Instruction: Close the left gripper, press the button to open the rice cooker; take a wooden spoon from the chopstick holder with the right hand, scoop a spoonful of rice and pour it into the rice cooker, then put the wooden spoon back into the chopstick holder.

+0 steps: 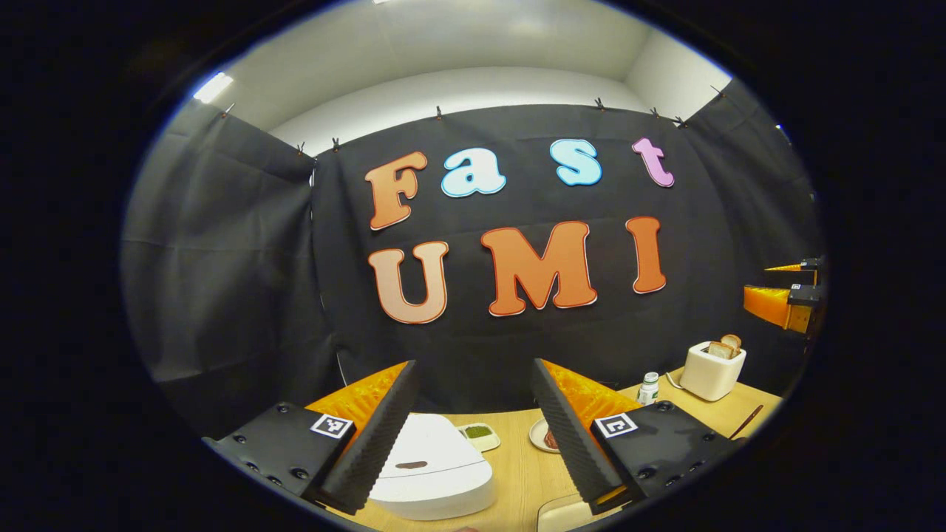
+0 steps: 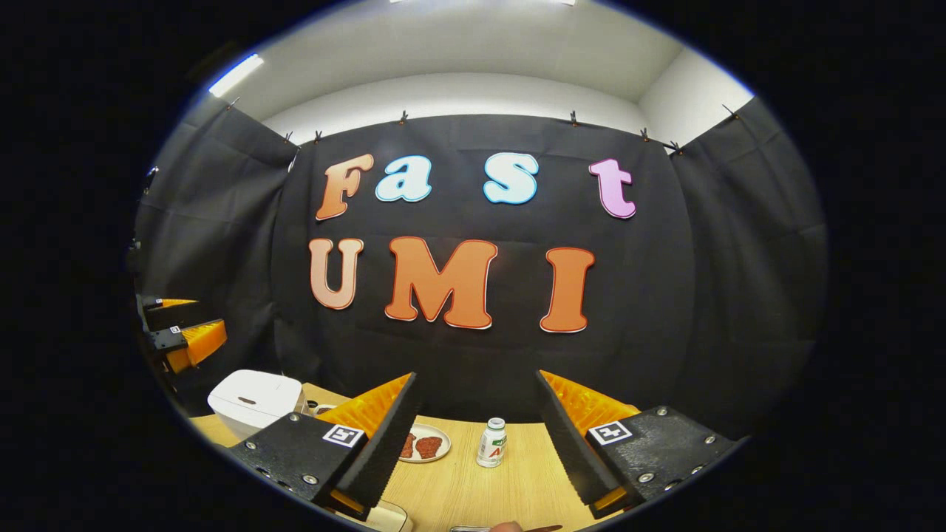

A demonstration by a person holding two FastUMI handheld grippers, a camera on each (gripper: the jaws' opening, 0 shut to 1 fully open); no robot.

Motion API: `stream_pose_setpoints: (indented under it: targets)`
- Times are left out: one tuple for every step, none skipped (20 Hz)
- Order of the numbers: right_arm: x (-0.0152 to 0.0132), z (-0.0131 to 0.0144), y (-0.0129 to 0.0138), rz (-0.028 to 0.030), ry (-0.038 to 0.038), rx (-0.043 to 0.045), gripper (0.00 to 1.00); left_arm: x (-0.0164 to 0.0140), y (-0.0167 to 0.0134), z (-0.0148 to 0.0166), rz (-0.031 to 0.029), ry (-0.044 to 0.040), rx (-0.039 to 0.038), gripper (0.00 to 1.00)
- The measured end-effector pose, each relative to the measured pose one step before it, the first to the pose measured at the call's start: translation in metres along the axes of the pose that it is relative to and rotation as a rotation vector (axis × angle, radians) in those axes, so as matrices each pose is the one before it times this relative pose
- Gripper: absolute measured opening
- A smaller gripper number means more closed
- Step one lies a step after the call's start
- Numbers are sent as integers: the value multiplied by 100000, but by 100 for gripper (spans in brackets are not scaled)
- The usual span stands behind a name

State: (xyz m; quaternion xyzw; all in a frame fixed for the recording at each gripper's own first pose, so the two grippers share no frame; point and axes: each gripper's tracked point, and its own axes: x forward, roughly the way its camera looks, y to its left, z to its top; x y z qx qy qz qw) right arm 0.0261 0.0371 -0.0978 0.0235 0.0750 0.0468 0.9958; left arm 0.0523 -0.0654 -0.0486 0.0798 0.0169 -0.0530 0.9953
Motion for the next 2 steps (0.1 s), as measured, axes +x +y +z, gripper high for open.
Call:
stream_pose_setpoints:
  targets:
    - [44,-134,78,-82,98,681,95,136,223,-402,763,769,824,100]
    - [-15,-134,9,-172,229,372,95,-48,241,-478,856,1122,352,100]
